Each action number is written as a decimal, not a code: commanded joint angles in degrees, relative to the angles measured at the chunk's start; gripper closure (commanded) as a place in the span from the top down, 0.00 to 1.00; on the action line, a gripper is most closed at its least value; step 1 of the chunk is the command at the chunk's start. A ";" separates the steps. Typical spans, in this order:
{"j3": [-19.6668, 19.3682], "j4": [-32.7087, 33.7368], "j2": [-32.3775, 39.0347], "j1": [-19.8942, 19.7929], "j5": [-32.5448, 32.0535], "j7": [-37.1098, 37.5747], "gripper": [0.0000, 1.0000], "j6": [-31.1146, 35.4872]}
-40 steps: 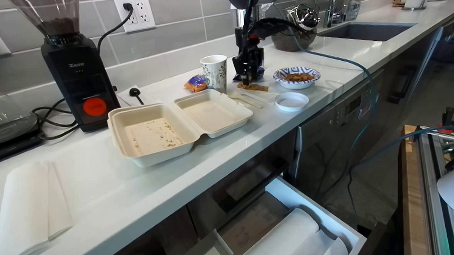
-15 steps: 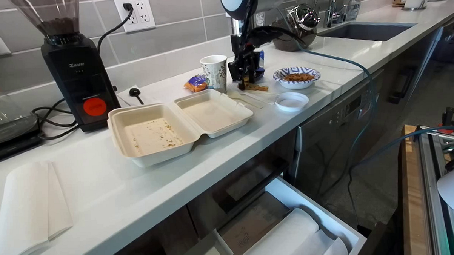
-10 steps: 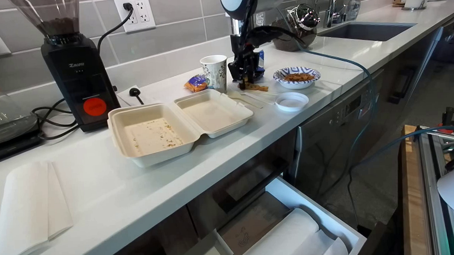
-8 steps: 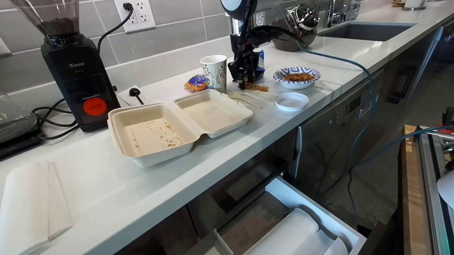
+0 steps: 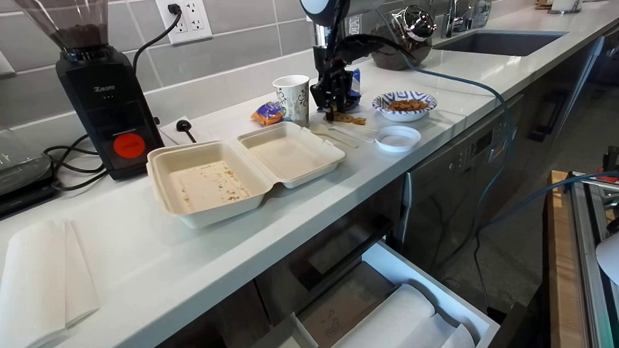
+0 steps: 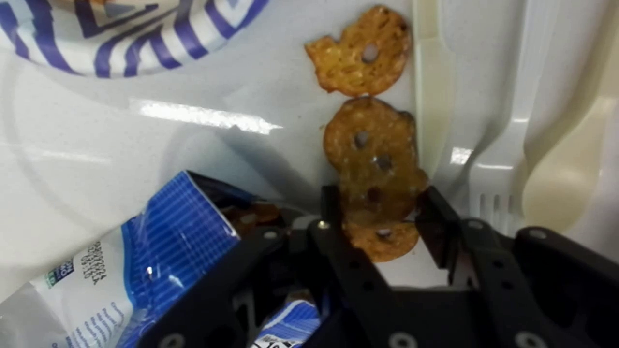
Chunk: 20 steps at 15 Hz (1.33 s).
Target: Move the cookie on the counter to the slightly to the left
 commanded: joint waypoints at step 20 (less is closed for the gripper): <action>-1.06 -1.59 -2.77 1.24 -3.60 2.84 0.42 -0.51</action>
